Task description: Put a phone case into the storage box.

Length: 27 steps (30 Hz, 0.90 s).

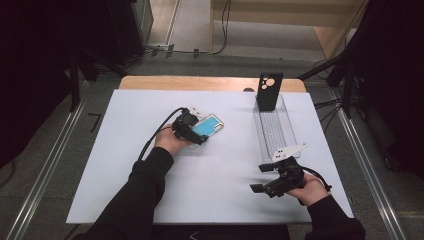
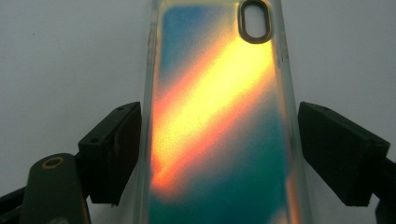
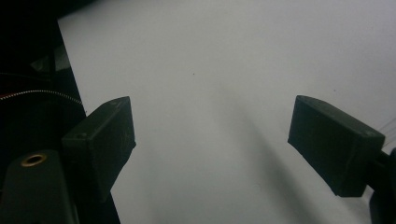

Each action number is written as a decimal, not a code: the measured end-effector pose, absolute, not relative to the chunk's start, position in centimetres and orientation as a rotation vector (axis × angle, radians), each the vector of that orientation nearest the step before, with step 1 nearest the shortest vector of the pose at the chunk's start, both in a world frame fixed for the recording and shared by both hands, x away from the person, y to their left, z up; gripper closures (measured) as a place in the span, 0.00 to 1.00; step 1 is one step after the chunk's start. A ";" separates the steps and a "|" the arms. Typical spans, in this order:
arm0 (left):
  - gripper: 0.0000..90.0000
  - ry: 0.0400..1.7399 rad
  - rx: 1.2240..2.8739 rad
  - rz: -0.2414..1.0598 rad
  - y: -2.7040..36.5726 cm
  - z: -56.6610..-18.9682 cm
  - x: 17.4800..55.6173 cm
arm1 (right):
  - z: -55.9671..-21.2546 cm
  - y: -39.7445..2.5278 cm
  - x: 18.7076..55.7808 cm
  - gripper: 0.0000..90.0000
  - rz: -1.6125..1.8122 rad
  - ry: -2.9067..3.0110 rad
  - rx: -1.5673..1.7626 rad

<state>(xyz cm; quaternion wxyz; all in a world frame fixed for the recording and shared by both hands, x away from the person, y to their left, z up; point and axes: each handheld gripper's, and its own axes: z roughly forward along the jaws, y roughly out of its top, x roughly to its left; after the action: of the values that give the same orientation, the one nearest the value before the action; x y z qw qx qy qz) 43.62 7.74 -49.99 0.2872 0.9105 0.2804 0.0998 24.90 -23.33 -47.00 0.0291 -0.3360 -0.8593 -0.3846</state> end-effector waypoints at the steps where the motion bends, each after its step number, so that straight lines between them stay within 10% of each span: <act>1: 0.19 0.749 2.433 0.267 7.7 -50.0 43.6 | -47.0 -23.3 24.9 0.14 -1.187 -2.652 -1.034; 27: 0.19 0.791 2.313 0.128 9.9 -45.1 42.4 | -46.9 -23.3 24.9 0.14 -1.252 -2.645 -1.029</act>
<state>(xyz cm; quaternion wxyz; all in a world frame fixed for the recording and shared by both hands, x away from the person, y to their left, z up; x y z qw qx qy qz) 42.44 9.87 -45.13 0.3397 0.8887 0.3040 0.0492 24.85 -23.32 -46.91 0.0199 -0.3317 -0.8525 -0.4034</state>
